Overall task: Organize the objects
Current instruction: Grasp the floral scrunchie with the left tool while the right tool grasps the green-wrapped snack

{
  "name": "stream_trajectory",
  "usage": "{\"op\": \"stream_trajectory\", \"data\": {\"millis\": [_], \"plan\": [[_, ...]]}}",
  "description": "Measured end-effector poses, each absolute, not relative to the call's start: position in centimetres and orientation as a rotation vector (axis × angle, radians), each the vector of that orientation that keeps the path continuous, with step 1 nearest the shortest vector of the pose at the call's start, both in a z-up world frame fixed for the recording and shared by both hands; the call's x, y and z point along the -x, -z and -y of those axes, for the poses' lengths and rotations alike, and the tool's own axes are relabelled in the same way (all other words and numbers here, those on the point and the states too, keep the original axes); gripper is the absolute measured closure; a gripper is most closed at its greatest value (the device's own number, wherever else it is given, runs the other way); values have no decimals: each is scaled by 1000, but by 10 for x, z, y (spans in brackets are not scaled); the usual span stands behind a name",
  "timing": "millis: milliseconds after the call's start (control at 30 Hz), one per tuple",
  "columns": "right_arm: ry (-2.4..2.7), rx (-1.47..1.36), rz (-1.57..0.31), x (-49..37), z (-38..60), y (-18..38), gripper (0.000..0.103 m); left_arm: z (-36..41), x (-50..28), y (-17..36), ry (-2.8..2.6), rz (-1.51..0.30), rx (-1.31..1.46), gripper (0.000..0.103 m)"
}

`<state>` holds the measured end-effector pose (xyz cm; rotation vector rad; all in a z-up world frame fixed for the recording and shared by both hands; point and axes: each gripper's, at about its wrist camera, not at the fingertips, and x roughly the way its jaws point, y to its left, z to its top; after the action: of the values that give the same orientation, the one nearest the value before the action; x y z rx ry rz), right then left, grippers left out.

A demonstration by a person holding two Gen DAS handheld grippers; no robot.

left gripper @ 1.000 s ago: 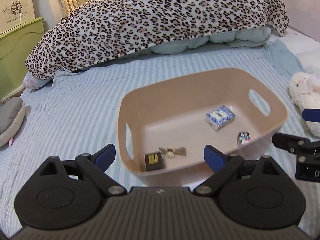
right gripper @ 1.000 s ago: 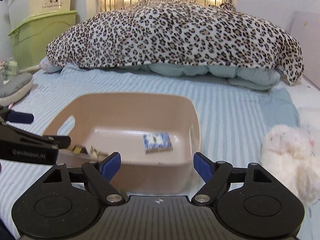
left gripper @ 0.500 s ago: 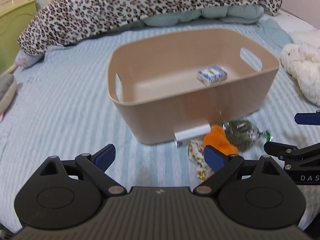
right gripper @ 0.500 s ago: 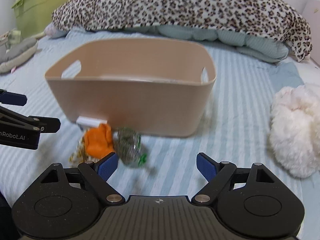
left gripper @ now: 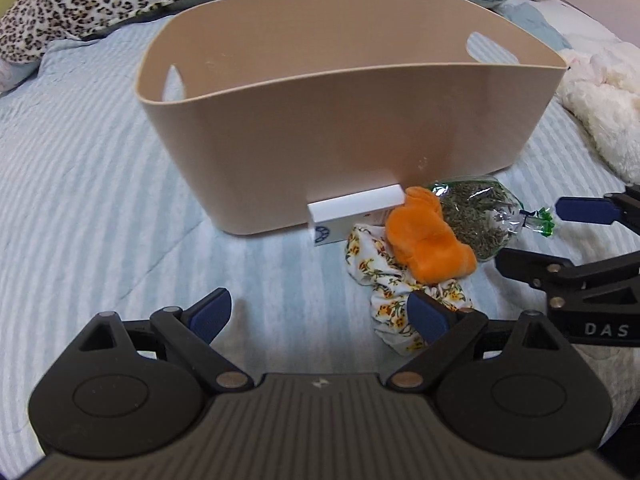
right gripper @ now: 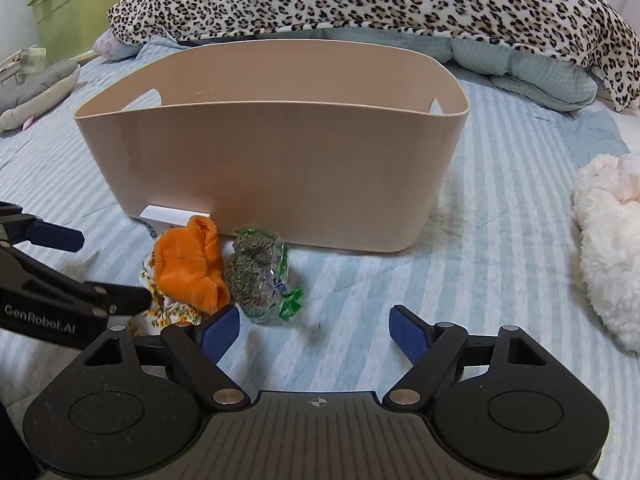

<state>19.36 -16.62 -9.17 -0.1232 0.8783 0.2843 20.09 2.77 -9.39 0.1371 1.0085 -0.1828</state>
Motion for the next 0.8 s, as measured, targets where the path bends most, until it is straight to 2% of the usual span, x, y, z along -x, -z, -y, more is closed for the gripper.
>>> {"op": "stream_trajectory", "data": {"millis": [200,300,400,467,500,567,667,800], "plan": [[-291,109,-859,-199,165,97,26,-28,-213,107,219,-1039,-77,10],[-302,91,-845,-203,164,96,32,-26,-217,108,250,-1030,-74,17],[-322,75,-836,-206,162,95,47,-21,-216,107,299,-1012,-85,36],[-336,63,-838,-208,161,96,63,-17,-215,107,326,-1009,-92,53],[-345,59,-840,-208,161,96,68,-15,-214,106,340,-1008,-95,59],[-360,58,-844,-208,159,97,78,-13,-212,104,366,-1011,-96,85],[-383,64,-828,-203,158,95,85,-10,-209,102,367,-1015,-110,95],[-382,72,-826,-198,157,94,89,-12,-206,98,349,-1024,-89,100]]}}
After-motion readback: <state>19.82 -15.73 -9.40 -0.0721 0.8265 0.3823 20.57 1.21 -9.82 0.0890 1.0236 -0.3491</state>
